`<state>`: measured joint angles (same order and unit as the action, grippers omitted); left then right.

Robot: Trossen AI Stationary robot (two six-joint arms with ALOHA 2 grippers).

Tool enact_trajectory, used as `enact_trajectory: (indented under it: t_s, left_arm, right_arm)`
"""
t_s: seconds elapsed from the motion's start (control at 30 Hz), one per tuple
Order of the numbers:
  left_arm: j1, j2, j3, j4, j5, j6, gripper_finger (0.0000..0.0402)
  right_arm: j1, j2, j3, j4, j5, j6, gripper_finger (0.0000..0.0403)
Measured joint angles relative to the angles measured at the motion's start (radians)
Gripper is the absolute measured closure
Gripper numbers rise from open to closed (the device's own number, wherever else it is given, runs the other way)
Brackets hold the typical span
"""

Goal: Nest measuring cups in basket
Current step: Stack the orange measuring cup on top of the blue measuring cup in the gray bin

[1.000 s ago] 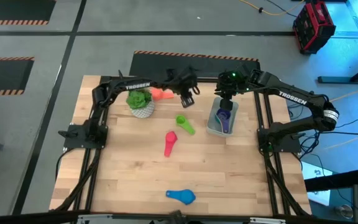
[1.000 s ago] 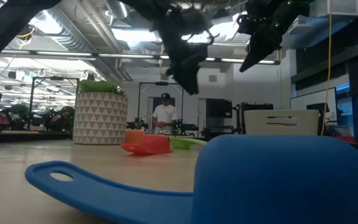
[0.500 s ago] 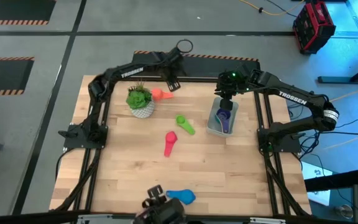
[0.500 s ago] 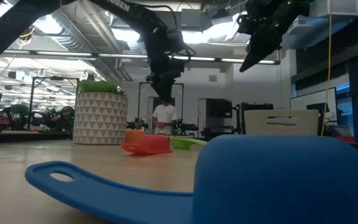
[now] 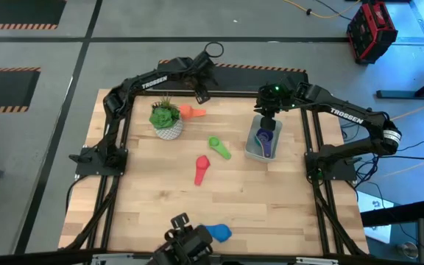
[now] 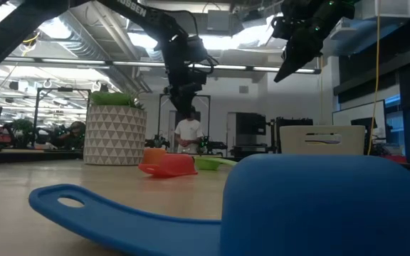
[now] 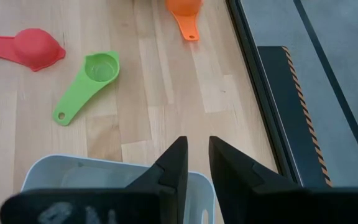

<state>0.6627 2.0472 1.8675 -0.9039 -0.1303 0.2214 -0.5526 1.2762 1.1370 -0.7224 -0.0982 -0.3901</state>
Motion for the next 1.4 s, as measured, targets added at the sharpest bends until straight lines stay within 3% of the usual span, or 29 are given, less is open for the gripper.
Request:
enact_trajectory:
  t_s: [0.47, 0.73, 1.0, 1.4]
  left_arm:
    - [0.066, 0.001, 0.0, 0.0, 0.189, 0.002, 0.0161]
    - [0.062, 0.058, 0.001, -0.02, 0.273, 0.08, 0.0154]
    - [0.025, 0.101, 0.0, -0.119, 0.272, 0.181, 0.0154]
    - [-0.042, 0.148, -0.002, -0.079, 0.236, 0.283, 0.0154]
  right_arm:
    - [0.0, 0.0, 0.0, 0.0, 0.0, 0.0, 0.0333]
    - [0.0, 0.0, 0.0, 0.0, 0.0, 0.0, 0.0333]
    - [0.0, 0.0, 0.0, 0.0, 0.0, 0.0, 0.0333]
    - [0.0, 0.0, 0.0, 0.004, 0.0, 0.0, 0.0333]
